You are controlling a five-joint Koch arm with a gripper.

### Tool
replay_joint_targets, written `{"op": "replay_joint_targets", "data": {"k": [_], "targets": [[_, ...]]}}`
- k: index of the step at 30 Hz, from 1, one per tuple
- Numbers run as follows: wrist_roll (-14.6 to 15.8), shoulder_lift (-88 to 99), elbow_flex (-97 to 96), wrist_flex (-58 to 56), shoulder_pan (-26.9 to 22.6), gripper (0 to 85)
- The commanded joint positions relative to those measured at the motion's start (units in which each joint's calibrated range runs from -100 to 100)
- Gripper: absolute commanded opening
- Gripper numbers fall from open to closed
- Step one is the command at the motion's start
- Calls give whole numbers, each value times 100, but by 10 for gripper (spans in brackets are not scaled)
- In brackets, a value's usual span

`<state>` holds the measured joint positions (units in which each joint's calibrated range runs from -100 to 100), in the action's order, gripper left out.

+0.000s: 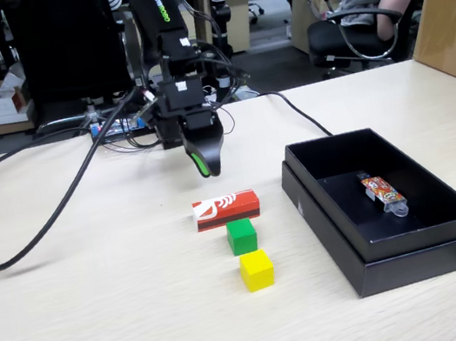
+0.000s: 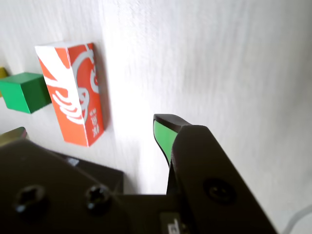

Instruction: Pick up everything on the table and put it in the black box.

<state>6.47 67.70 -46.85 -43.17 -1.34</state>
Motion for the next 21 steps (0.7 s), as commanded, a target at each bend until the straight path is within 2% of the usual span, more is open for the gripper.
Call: {"op": "replay_joint_targets", "data": {"k": [1,8,21], "targets": [[93,6,805,-1052,-83,475],[122,-1452,2455,-2806,-93,477],[122,-3907,4359,-3091,5,475]]}}
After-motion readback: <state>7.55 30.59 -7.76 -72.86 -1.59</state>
